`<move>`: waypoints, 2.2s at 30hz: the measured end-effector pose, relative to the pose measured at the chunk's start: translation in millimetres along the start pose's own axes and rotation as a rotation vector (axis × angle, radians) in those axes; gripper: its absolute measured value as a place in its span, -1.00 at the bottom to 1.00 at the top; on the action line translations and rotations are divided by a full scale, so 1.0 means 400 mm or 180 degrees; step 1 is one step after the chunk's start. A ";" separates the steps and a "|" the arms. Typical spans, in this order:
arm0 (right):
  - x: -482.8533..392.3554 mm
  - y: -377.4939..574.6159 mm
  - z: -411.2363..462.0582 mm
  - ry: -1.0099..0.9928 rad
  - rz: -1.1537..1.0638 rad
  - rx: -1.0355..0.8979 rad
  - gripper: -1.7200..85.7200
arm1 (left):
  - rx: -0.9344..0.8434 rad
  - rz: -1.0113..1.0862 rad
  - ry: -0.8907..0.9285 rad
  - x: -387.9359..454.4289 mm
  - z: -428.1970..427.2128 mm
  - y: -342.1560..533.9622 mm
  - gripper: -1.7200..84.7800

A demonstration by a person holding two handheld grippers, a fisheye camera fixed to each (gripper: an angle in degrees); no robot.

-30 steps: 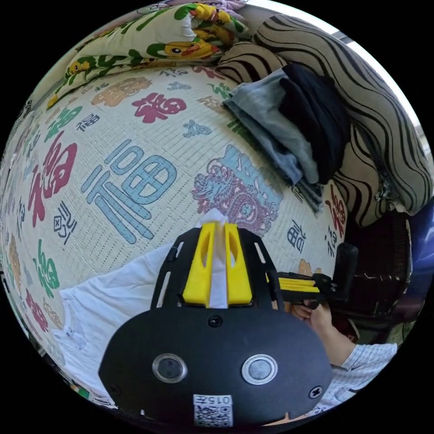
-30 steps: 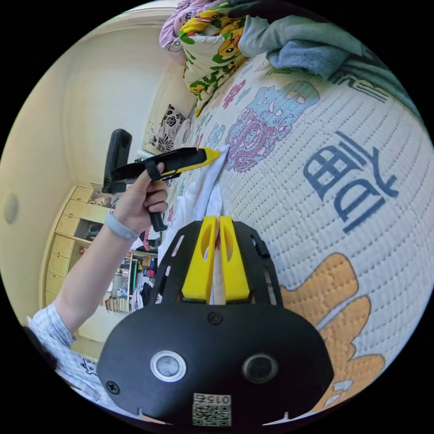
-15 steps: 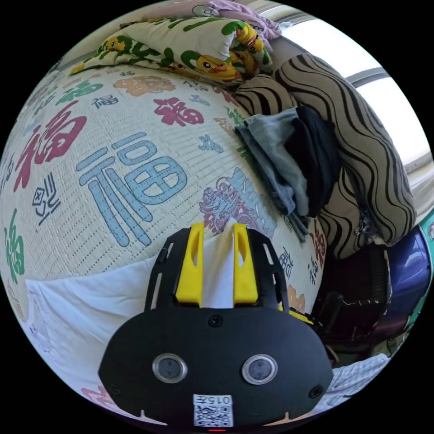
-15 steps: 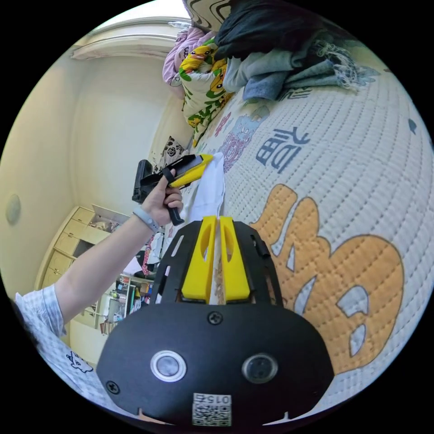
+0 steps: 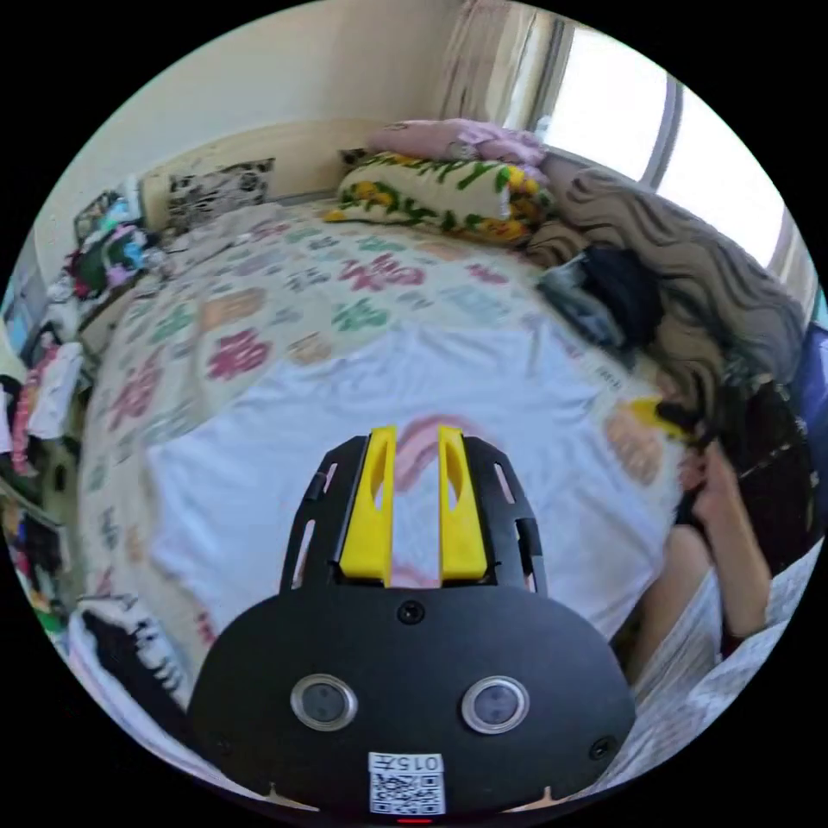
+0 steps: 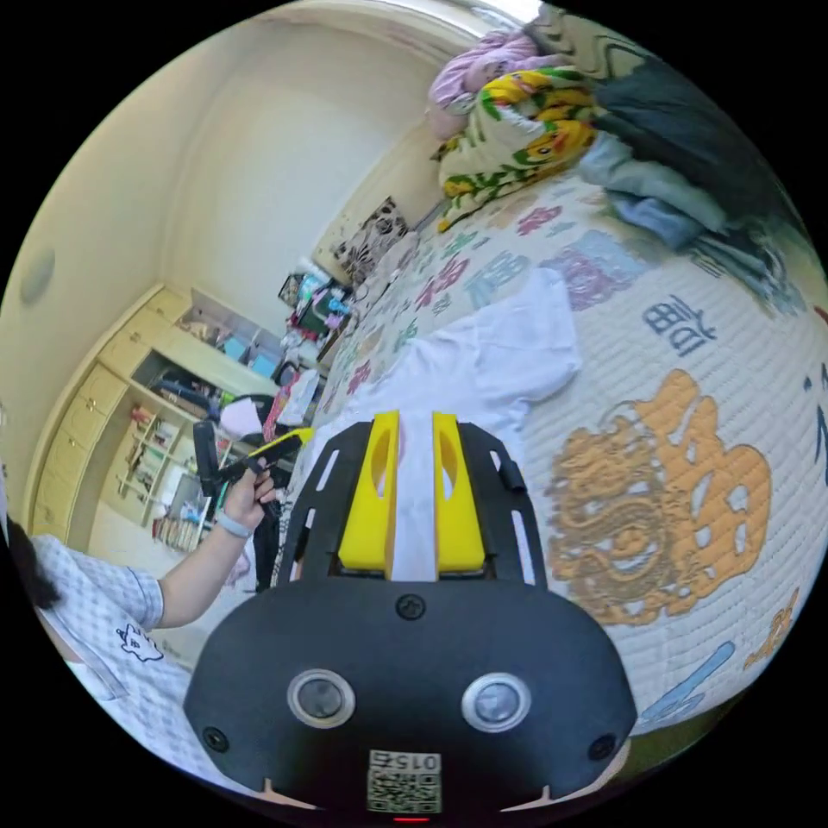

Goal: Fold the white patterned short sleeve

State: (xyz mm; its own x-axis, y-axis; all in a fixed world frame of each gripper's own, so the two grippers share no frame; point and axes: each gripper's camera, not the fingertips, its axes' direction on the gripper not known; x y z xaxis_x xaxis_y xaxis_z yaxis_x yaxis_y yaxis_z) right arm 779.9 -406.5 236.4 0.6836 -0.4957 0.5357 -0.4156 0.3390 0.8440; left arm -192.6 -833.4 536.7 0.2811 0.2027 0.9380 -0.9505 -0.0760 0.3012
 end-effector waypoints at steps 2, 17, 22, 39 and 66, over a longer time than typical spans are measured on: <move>-0.061 0.022 0.100 -0.0034 -0.0119 -0.0215 -0.80 | -0.0396 0.0205 -0.0606 -0.017 -0.028 0.087 -0.79; -0.434 0.128 0.895 0.0250 -0.1145 -0.1714 -0.80 | -0.0276 0.1763 -0.2830 0.075 -0.120 0.379 -0.76; -0.530 0.098 1.160 0.0373 -0.1535 -0.1899 -0.80 | -0.0148 0.1380 -0.2670 -0.006 -0.163 0.395 -0.76; -0.715 0.121 2.316 0.1118 -0.2172 -0.3103 -0.79 | -0.0225 0.0093 -0.1671 -0.442 -0.392 0.414 -0.75; -0.619 0.087 2.658 0.1176 -0.2563 -0.2885 -0.76 | 0.0407 -0.1247 0.1350 -0.920 -0.661 0.368 -0.78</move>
State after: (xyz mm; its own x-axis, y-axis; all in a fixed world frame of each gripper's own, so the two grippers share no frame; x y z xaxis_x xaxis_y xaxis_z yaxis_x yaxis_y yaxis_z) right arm -42.0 -1122.0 160.4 0.7378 -0.6134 -0.2819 0.6531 0.5428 0.5280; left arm -470.9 -661.1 190.5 0.5055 0.6100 0.6102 -0.7556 -0.0284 0.6544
